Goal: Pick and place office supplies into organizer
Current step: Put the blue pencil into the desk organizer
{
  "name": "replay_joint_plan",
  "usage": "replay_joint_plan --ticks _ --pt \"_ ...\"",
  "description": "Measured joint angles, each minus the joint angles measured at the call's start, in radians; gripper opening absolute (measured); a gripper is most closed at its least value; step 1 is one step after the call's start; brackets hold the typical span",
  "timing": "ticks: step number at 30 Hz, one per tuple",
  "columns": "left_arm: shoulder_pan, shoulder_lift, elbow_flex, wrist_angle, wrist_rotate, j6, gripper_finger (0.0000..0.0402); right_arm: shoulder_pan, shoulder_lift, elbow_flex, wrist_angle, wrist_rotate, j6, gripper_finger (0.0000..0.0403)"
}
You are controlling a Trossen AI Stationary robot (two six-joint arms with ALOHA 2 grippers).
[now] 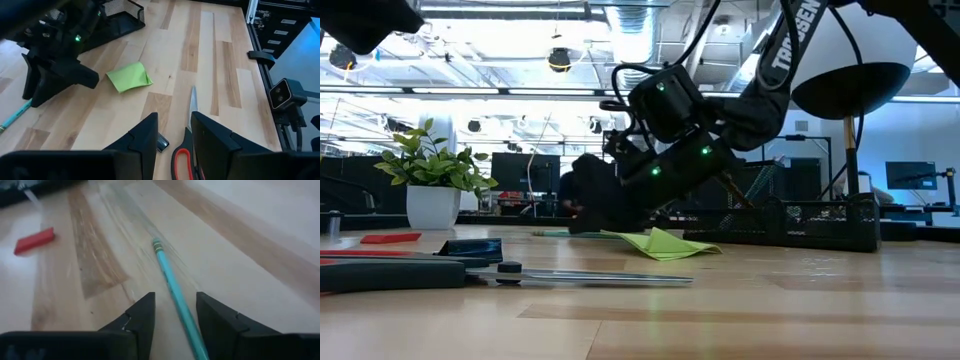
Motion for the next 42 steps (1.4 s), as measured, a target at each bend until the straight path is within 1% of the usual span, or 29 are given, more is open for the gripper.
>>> replay_joint_plan --ticks 5,11,16,20,23,24,26,29,31,33,36,39,42 --pt "-0.003 0.000 0.000 0.000 0.011 -0.002 0.0114 0.015 0.025 -0.001 0.073 0.003 0.015 0.0137" --pt "-0.003 0.000 0.000 0.000 0.011 -0.003 0.0114 0.018 0.028 -0.001 0.083 -0.003 0.018 0.0136" --pt "-0.003 0.000 0.000 0.000 0.012 -0.002 0.0114 0.064 0.031 -0.001 0.083 0.011 0.015 0.0136" --pt "-0.003 0.000 0.000 -0.001 0.012 0.003 0.0114 0.115 0.032 -0.001 0.081 0.048 -0.029 0.0136" --pt "-0.003 0.000 0.000 -0.001 0.012 0.002 0.0114 0.140 0.035 -0.001 0.095 0.050 -0.030 0.0136" --pt "-0.003 0.000 0.000 -0.001 0.012 0.002 0.0114 0.149 0.036 0.000 0.095 0.061 -0.030 0.0136" --pt "-0.003 0.000 0.000 -0.001 0.012 0.002 0.0114 0.175 0.039 0.007 0.089 0.116 -0.050 0.0136" --pt "-0.003 0.000 0.000 -0.001 0.012 0.003 0.0114 0.205 0.043 0.020 0.069 0.206 -0.153 0.0135" --pt "-0.003 0.000 0.000 -0.001 0.012 0.004 0.0114 0.205 0.041 0.028 0.036 0.223 -0.192 0.0135" --pt "-0.003 0.000 0.000 -0.001 0.012 0.002 0.0114 0.190 0.038 0.030 0.016 0.221 -0.174 0.0135" --pt "-0.003 0.000 0.000 -0.001 0.012 0.001 0.0114 0.162 0.034 0.030 0.010 0.170 -0.155 0.0135" --pt "-0.003 0.000 0.000 -0.001 0.012 0.001 0.0114 0.139 0.033 0.026 0.030 0.098 -0.177 0.0132" --pt "-0.003 0.000 0.000 -0.001 0.012 0.001 0.0114 0.136 0.033 0.026 0.034 0.077 -0.214 0.0123"
